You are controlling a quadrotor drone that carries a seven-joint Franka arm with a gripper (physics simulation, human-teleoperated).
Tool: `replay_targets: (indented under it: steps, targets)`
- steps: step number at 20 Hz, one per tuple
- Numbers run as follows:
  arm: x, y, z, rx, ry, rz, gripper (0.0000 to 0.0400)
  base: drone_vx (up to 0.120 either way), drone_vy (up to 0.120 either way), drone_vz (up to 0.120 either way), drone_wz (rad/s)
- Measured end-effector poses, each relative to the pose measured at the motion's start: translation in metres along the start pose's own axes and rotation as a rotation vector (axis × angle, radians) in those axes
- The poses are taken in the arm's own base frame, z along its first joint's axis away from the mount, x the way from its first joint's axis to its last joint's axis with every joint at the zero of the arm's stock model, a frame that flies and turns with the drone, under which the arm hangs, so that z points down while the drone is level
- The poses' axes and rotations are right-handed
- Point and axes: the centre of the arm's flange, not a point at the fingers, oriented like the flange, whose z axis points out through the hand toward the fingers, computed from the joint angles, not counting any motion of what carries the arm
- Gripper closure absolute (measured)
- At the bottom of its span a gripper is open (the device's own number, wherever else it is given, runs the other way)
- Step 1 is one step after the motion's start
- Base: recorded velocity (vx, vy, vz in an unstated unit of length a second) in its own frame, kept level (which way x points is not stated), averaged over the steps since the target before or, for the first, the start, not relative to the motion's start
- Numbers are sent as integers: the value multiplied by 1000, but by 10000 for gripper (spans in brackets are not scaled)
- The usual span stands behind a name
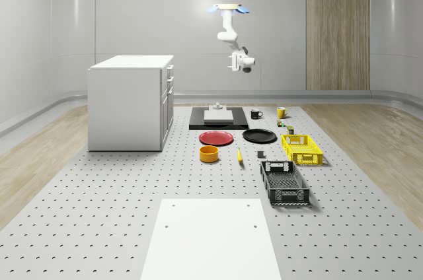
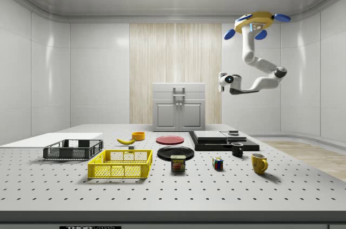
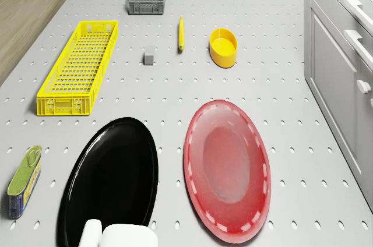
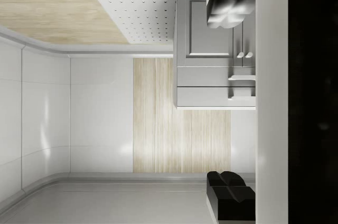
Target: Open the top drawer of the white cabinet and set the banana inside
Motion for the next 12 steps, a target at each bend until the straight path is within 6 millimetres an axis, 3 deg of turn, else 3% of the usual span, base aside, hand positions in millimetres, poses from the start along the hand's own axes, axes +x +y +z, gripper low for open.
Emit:
replay_targets:
  steps: [12]
  targets:
    - [0, 0, 0, 0, 0, 0, 0, 120, -120, 0, 0]
